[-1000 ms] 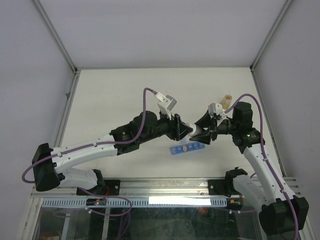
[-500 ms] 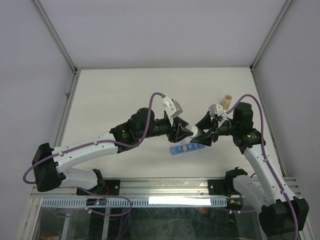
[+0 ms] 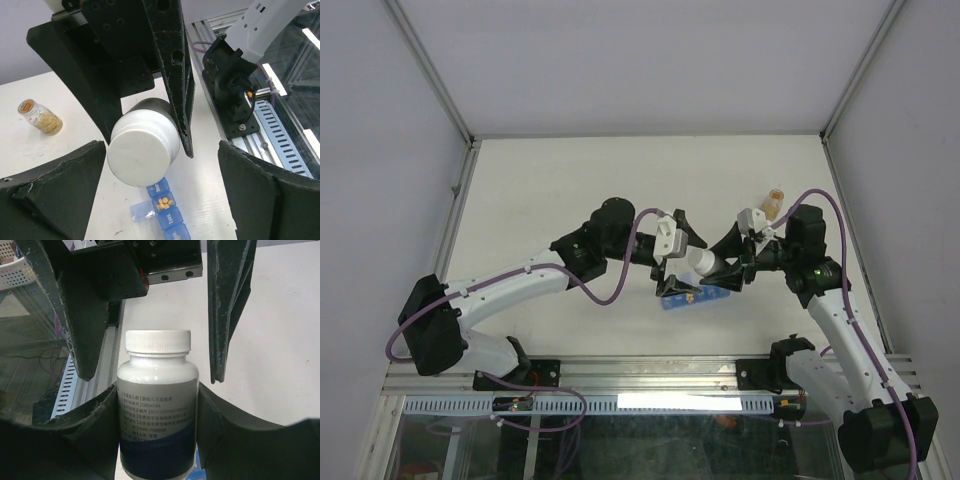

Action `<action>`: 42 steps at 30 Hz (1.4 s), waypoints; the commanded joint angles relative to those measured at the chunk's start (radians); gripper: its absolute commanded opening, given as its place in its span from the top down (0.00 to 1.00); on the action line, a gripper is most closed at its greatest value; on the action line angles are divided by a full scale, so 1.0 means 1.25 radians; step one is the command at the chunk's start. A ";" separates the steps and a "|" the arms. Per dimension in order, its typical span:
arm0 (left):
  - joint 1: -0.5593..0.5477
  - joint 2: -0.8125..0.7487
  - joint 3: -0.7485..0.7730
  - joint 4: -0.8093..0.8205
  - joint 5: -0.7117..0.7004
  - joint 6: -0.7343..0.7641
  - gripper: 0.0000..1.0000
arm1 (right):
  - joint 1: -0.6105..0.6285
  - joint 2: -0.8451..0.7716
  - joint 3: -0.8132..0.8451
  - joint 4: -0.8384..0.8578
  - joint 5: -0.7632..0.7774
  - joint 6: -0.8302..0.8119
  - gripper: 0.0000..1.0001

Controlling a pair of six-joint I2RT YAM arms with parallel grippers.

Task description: Sort the pills into containers

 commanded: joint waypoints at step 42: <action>-0.119 -0.103 -0.007 0.002 -0.546 -0.678 0.48 | 0.001 -0.001 0.038 0.048 0.009 -0.005 1.00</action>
